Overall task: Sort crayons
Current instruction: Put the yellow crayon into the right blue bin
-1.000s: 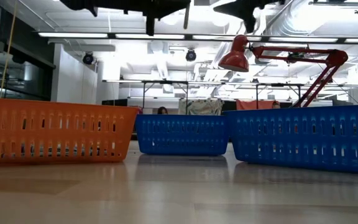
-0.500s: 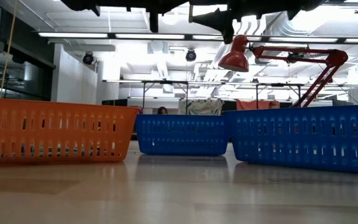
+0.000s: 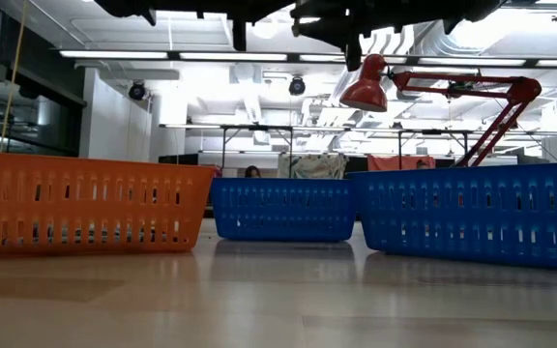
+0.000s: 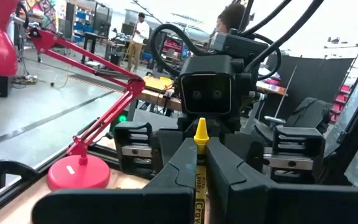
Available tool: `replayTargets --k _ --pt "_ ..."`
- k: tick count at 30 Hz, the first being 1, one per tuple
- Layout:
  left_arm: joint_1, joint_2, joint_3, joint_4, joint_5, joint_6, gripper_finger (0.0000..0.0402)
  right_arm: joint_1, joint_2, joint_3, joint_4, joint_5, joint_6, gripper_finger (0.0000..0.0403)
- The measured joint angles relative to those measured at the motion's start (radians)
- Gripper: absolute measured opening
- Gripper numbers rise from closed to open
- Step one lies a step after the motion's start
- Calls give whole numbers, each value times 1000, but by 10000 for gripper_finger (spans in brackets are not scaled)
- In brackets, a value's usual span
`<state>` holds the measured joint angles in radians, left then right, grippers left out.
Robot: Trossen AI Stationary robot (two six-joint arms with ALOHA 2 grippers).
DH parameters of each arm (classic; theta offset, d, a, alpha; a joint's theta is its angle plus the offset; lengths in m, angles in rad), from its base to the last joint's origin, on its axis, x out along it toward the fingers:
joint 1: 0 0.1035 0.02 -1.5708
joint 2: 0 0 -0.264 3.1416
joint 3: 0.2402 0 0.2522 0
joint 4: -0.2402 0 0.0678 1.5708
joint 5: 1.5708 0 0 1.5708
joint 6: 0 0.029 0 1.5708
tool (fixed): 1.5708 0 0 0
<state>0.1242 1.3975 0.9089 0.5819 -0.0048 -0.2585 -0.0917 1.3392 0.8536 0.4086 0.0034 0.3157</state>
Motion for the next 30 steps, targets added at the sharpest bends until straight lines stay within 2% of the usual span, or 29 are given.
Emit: replayTargets --k 3,4,8,11,14,20,24,30 --pt "0 0 0 -2 -1 0 1 0 0 0 0 3 -3 21" --pt "0 0 0 -2 -3 0 1 0 0 0 0 3 -4 13" --pt "4 0 0 -5 0 4 5 0 0 0 0 3 -3 23" --pt "32 -27 0 -67 29 6 25 -15 -19 0 -42 0 -9 12" --pt "74 -93 0 -196 47 8 59 -47 -87 0 -163 6 -27 6" --pt "138 -257 1 -518 36 85 119 -60 -252 2 -538 -8 17 4" --pt "153 -324 1 -655 16 86 136 53 -286 2 -773 -13 150 4" --pt "141 -337 1 -738 -56 52 138 324 -214 1 -864 -1 387 3"
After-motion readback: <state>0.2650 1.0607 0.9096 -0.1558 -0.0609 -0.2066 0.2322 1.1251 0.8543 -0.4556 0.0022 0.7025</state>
